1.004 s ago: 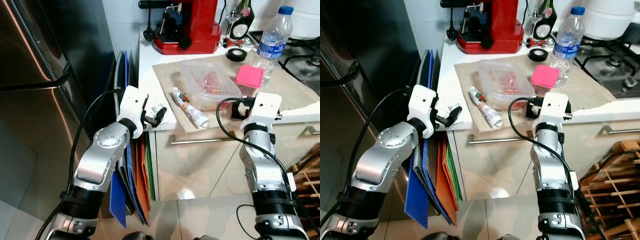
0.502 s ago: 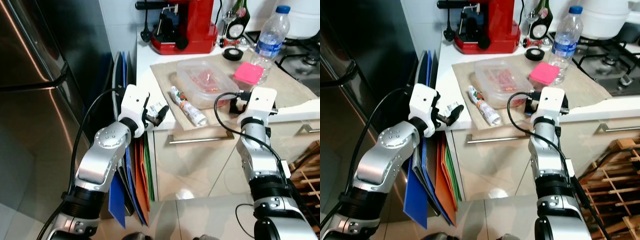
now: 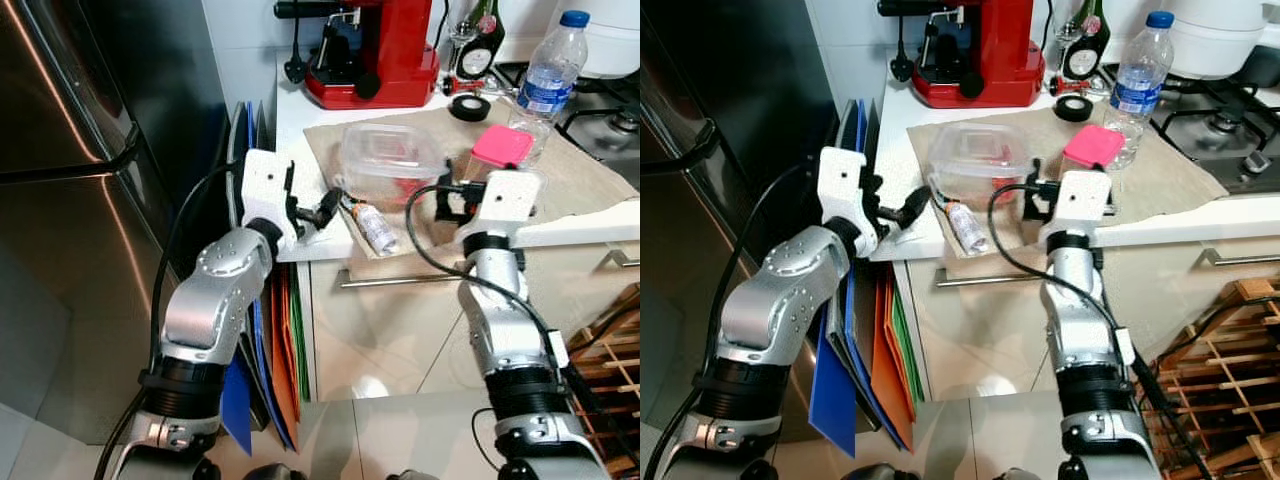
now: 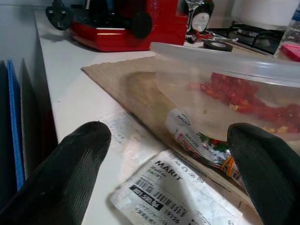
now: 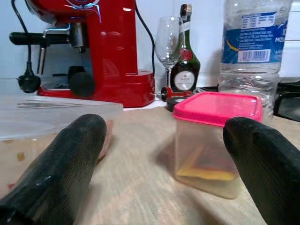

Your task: Restocking fridge

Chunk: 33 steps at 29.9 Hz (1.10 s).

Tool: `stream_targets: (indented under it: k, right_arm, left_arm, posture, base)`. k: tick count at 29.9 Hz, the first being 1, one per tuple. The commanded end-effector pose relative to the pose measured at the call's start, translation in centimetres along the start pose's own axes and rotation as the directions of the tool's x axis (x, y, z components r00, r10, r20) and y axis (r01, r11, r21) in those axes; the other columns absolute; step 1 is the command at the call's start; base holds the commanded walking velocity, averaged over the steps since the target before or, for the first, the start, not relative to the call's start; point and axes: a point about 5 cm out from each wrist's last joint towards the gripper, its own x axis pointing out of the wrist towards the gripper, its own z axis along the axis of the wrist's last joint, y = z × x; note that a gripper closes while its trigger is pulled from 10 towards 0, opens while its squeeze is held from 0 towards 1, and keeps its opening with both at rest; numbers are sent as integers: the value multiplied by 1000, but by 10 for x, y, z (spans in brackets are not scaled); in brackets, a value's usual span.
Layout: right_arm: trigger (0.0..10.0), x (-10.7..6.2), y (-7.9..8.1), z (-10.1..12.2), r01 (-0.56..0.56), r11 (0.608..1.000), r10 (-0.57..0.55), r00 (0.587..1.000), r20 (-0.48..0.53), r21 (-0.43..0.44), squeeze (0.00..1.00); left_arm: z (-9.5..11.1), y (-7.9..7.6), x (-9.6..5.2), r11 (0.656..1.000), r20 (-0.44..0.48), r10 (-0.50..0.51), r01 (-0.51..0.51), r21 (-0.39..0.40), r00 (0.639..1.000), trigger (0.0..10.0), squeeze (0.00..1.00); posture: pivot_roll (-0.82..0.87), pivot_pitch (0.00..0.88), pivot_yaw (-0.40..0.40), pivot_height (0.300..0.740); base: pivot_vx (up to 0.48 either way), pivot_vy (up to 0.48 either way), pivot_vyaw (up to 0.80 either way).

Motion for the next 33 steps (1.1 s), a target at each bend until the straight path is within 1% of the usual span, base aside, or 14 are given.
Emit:
stream_targets:
  k: [1, 7, 9, 11, 12, 13, 14, 16, 17, 18, 19, 24, 31, 33]
  right_arm:
    - [10000, 0, 3, 6, -18, 1000, 18, 1000, 21, -3, 0]
    - [10000, -3, -11, -5, -28, 998, 26, 998, -50, -50, 0]
    - [10000, -4, -17, -7, -27, 998, 23, 998, -64, -65, 0]
    - [10000, -5, -20, -7, -21, 997, 16, 998, -68, -73, 0]
    - [10000, -5, -21, -7, -19, 997, 14, 998, -68, -74, 0]
    - [10000, -5, -22, -7, -15, 997, 9, 998, -70, -75, 0]
    - [10000, -5, -22, -7, -15, 997, 9, 998, -70, -75, 0]
    - [10000, -5, -22, -7, -15, 997, 10, 997, -71, -74, 0]
    - [10000, -5, -22, -7, -15, 997, 10, 997, -71, -74, 0]
    - [10000, -6, -20, -7, -18, 997, 13, 997, -73, -73, 0]
    - [10000, -6, -20, -7, -19, 997, 14, 997, -73, -73, 0]
    - [10000, -5, -19, -7, -22, 997, 16, 997, -73, -71, 0]
    - [10000, -4, -18, -6, -25, 997, 20, 997, -69, -70, 0]
    - [10000, -4, -16, -6, -29, 997, 24, 997, -68, -68, 0]
  left_arm:
    - [3, 3, 2, 1000, -8, 12, -11, 5, 1000, 10000, 0]
    - [3, 1, 2, 1000, -12, -1, 1, 9, 1000, 10000, 0]
    - [2, 2, 1, 997, -26, -25, 23, -77, 999, 10000, 0]
    - [3, 5, 3, 981, -41, -37, 28, -193, 998, 10000, 0]
    - [4, 6, 3, 974, -44, -38, 27, -227, 998, 10000, 0]
    - [10, 9, 6, 949, -31, -43, 31, -313, 999, 10000, 0]
    - [10, 9, 6, 949, -31, -43, 31, -313, 999, 10000, 0]
    - [18, 9, 8, 912, -17, -57, 45, -407, 998, 10000, 0]
    - [18, 9, 8, 912, -17, -57, 45, -407, 998, 10000, 0]
    - [26, 9, 9, 876, -4, -65, 56, -478, 998, 10000, 0]
    - [30, 9, 9, 865, 5, -67, 61, -498, 998, 10000, 0]
    - [39, 11, 10, 832, 13, -78, 72, -550, 997, 10000, 0]
    - [47, 6, 15, 819, -19, -113, 83, -568, 993, 10000, 0]
    - [51, -1, 21, 819, -34, -141, 98, -565, 989, 10000, 0]
  posture:
    - [-13, 0, 46, 740]
    - [-8, 0, 40, 740]
    - [-9, 0, 38, 740]
    - [-12, 0, 37, 740]
    - [-12, 0, 37, 740]
    - [-13, 0, 36, 740]
    - [-13, 0, 36, 740]
    - [-14, 0, 37, 740]
    - [-14, 0, 37, 740]
    - [-14, 0, 37, 740]
    - [-13, 0, 37, 740]
    - [-10, 0, 37, 740]
    - [-9, 0, 38, 740]
    - [-11, 0, 40, 740]
  base:
    - [0, 0, 0]
    - [0, 0, 0]
    - [0, 0, 0]
    - [0, 0, 0]
    - [0, 0, 0]
    - [0, 0, 0]
    - [0, 0, 0]
    - [0, 0, 0]
    - [0, 0, 0]
    - [0, 0, 0]
    - [0, 0, 0]
    - [0, 0, 0]
    - [0, 0, 0]
    - [0, 0, 0]
